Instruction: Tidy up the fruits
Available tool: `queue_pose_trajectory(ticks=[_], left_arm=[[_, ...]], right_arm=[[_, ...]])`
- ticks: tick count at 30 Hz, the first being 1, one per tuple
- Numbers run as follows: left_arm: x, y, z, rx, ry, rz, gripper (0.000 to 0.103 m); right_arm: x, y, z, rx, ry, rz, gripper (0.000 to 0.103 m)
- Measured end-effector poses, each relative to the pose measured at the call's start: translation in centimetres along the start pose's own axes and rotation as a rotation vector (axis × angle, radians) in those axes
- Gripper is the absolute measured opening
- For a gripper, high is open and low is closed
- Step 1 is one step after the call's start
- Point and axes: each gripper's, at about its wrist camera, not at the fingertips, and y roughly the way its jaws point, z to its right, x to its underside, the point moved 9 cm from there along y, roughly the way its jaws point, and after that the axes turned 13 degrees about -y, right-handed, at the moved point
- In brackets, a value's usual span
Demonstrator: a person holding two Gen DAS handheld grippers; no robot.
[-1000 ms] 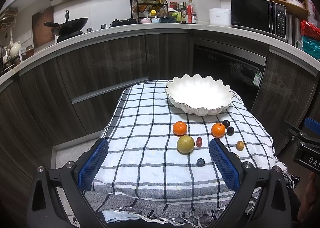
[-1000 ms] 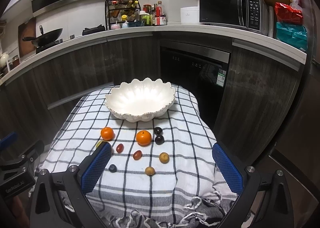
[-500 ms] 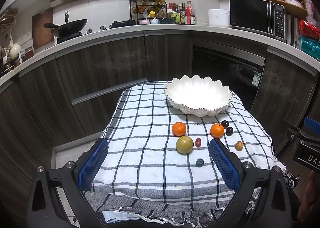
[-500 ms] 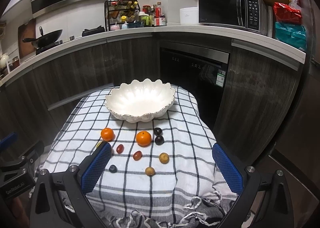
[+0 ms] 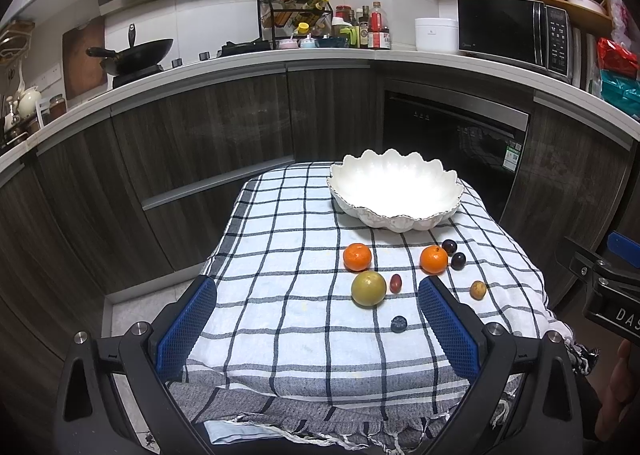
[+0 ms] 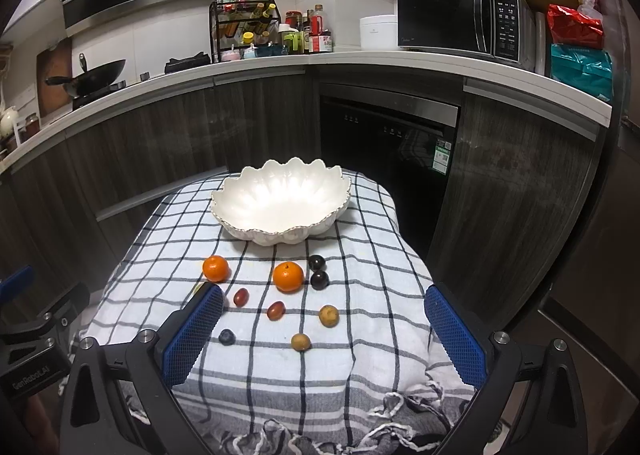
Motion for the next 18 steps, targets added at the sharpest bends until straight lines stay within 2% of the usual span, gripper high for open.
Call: queue_pose_trajectory(ticks=[18], left_arm=[[-0.3,0.8,0.6,0.001,0.025,-0.007,0.103]], right_arm=[[-0.5,0.6,-0.1,-0.001,-0.002,-0.015,0.102]])
